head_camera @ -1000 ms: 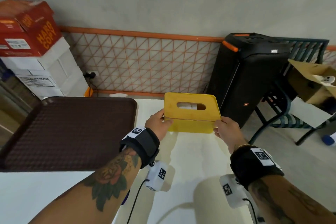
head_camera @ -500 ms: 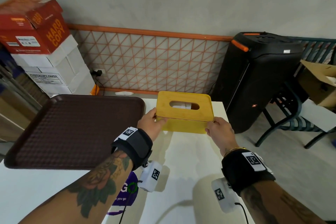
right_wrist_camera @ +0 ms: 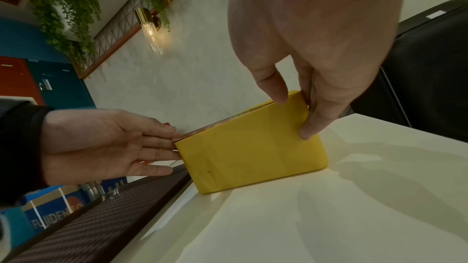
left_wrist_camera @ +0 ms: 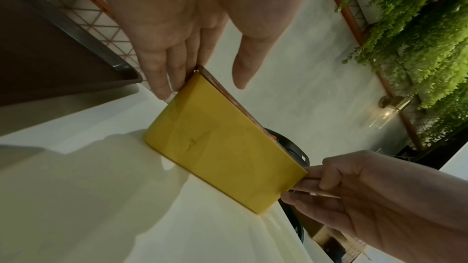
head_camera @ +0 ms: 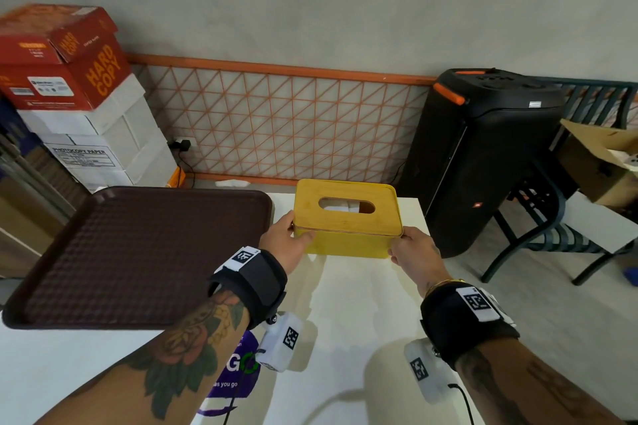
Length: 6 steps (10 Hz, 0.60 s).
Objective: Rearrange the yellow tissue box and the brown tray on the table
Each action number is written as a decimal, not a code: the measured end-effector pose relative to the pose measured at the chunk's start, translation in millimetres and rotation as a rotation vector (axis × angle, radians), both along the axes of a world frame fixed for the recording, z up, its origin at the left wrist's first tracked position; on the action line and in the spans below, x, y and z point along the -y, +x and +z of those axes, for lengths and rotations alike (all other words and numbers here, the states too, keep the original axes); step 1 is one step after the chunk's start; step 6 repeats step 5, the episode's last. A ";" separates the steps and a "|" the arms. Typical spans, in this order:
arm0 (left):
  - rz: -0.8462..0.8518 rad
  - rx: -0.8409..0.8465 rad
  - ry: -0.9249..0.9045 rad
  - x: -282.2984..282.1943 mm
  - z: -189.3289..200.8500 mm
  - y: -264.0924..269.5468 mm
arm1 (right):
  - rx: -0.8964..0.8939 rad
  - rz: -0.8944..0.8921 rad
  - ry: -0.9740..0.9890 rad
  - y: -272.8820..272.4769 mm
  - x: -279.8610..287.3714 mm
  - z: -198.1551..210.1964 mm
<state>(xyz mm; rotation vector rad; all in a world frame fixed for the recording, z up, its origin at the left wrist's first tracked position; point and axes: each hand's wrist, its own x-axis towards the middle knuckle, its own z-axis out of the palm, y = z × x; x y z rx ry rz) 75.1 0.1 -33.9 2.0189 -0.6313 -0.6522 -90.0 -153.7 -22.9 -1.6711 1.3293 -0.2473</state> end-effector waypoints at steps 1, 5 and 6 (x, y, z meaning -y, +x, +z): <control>0.006 0.008 0.007 0.2 0.2 -1.0 | -0.017 0.015 -0.007 -1.1 0.0 2.7; 0.032 -0.060 0.064 -3.9 -2.8 1.7 | -0.101 0.078 -0.033 -7.0 -3.9 10.6; 0.032 -0.060 0.064 -3.9 -2.8 1.7 | -0.101 0.078 -0.033 -7.0 -3.9 10.6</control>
